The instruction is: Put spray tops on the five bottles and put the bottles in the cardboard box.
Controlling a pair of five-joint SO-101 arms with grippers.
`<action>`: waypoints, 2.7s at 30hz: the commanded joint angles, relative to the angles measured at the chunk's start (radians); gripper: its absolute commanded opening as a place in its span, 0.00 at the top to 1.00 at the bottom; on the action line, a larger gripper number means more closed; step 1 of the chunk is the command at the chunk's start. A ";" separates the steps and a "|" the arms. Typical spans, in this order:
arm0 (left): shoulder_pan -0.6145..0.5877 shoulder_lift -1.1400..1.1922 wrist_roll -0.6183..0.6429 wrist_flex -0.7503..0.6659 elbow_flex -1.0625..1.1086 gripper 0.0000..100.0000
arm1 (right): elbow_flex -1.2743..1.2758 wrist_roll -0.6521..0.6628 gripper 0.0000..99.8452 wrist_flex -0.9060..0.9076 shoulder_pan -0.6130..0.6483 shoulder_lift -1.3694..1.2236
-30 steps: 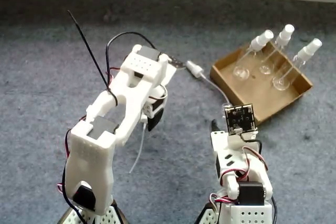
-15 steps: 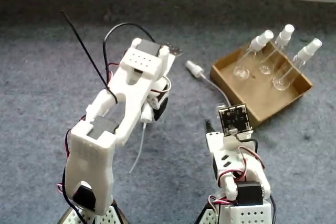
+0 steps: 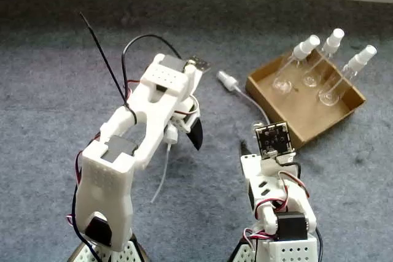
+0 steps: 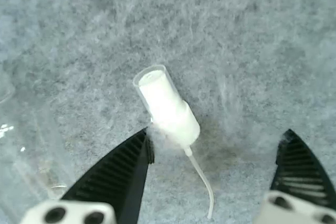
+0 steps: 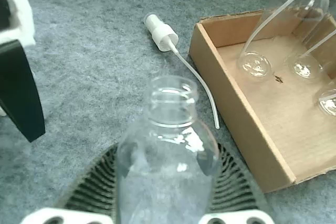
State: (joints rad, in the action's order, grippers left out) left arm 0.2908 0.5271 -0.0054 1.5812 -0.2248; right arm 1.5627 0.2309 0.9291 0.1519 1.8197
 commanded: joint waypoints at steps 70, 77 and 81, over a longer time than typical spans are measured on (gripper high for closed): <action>0.013 -0.213 0.000 0.066 -0.223 1.00 | -0.028 -0.005 0.97 0.001 0.027 0.018; 0.012 -0.397 0.000 0.100 -0.325 1.00 | -0.027 -0.005 0.97 0.001 0.133 0.018; 0.012 -0.516 0.000 0.094 -0.389 1.00 | -0.027 -0.003 0.97 0.001 0.136 0.018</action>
State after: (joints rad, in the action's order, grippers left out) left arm 0.2846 0.1665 -0.0054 1.6717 -0.5132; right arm 1.5627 0.2309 0.9291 0.2731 1.8197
